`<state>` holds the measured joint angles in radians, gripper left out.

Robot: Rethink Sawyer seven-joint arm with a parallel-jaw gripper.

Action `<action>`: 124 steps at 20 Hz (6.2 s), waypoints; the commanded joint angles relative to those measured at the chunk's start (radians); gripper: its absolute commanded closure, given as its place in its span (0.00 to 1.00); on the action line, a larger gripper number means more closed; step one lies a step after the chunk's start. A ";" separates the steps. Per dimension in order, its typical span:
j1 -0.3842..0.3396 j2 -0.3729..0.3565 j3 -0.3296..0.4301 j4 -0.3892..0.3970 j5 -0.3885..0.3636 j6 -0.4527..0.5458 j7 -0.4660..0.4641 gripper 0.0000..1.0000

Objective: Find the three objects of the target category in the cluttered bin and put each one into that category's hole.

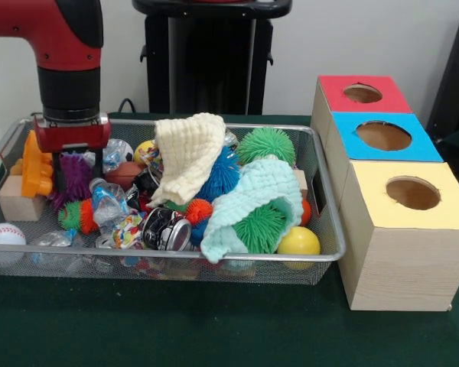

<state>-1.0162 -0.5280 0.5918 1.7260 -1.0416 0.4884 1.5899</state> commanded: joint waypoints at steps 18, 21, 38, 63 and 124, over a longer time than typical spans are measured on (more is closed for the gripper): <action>0.021 -0.318 -0.012 0.129 0.236 0.298 -0.134 0.00; 0.025 -0.312 -0.011 0.127 0.223 0.292 -0.136 0.00; 0.096 -0.096 -0.144 -0.026 -0.100 0.049 -0.002 0.00; 0.075 0.000 -0.132 -0.145 -0.138 0.004 -0.080 0.00; 0.238 -0.244 -0.236 0.297 0.780 -0.099 0.258 0.00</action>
<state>-0.7890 -0.7599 0.3984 1.9093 -0.3347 0.3847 1.6353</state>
